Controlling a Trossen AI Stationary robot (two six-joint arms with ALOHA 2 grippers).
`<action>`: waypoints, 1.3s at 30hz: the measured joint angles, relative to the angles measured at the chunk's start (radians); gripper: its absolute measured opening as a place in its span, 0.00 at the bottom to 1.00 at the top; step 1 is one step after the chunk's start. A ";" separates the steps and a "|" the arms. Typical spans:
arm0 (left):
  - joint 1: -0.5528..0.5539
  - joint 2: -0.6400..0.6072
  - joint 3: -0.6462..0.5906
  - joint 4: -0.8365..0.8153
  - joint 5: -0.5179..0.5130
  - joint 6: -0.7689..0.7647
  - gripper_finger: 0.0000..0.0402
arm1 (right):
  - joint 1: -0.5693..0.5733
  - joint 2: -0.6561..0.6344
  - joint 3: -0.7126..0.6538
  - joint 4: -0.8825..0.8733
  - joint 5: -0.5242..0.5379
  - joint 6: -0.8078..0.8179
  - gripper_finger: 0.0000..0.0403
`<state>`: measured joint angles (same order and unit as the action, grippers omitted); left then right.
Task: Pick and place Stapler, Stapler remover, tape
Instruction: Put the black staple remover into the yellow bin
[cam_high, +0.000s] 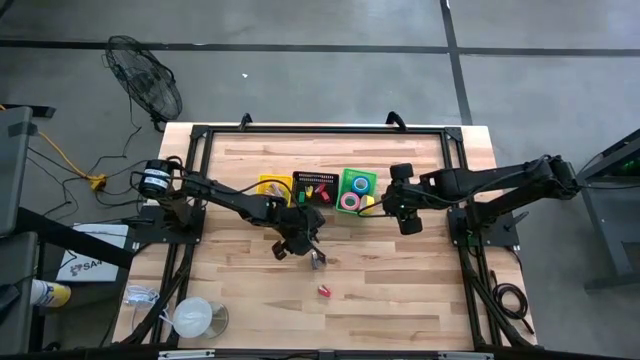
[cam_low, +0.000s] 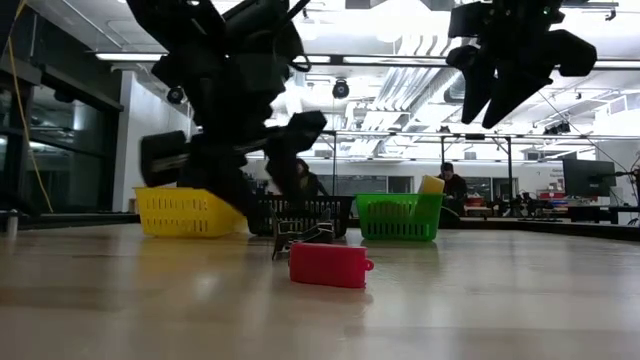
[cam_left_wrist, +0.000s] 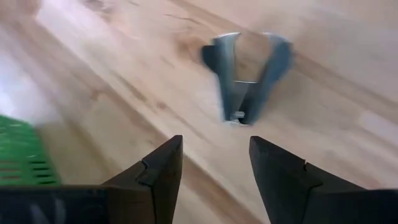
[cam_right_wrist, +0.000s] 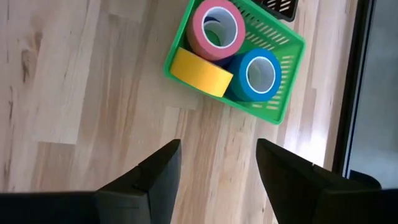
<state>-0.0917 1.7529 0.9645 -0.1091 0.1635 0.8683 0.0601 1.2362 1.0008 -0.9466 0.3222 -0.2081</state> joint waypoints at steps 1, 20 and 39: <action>0.000 0.000 -0.001 -0.011 0.012 0.001 0.45 | 0.000 0.000 0.000 -0.004 0.000 0.004 0.50; 0.000 0.001 -0.001 0.044 0.119 0.114 0.45 | 0.000 0.000 0.000 0.001 -0.031 0.009 0.50; 0.000 0.047 -0.003 0.060 0.133 0.183 0.45 | 0.000 0.000 -0.001 0.001 -0.045 0.010 0.50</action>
<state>-0.0913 1.8003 0.9611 -0.0489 0.2967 1.0516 0.0601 1.2366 1.0000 -0.9451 0.2768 -0.1986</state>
